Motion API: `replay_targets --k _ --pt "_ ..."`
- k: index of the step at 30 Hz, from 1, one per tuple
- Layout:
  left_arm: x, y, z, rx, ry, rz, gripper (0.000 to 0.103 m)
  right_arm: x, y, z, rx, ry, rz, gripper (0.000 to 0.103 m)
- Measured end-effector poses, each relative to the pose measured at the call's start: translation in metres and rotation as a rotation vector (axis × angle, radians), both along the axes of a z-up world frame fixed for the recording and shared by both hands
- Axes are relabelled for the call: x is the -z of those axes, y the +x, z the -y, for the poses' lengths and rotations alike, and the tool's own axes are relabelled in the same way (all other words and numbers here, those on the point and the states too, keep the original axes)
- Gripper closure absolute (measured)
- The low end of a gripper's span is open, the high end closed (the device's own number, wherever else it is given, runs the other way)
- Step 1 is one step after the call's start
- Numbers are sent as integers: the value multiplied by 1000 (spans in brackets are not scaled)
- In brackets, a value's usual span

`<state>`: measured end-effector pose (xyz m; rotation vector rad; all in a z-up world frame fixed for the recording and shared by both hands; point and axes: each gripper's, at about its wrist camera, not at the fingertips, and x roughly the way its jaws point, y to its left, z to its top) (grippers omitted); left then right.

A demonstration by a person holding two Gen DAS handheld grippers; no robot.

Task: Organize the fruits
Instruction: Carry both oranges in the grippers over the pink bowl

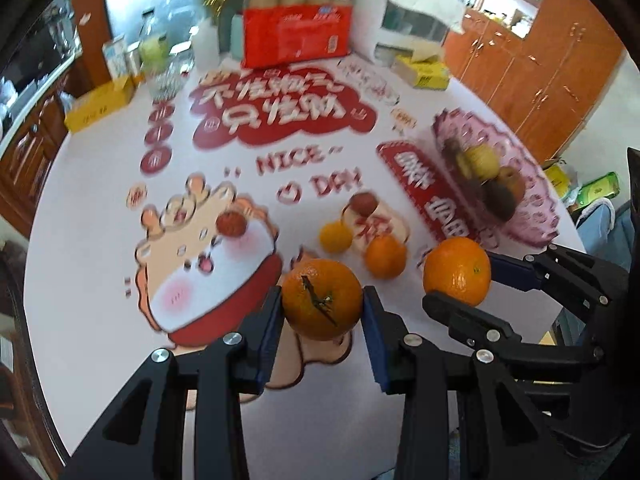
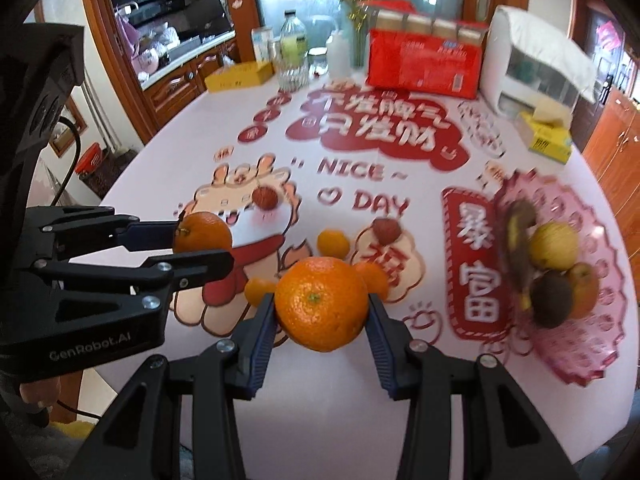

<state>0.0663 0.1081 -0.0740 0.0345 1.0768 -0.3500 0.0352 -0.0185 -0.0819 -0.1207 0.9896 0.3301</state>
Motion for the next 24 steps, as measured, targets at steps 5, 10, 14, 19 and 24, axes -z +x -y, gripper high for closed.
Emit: replay_targets --k 5,10,14,19,24 --pt "-26 6 25 41 -16 50 66 -25 -2 22 32 -11 62 59" --pt "-46 14 59 86 -28 88 66 -43 0 53 73 -15 104 59" --pt "-59 20 87 113 -30 111 66 -54 -1 80 107 -4 133 59" --pt "-72 30 123 138 -26 129 66 -68 4 119 159 22 158 59" --pt "-82 44 156 155 -4 149 66 -81 12 158 205 26 196 59"
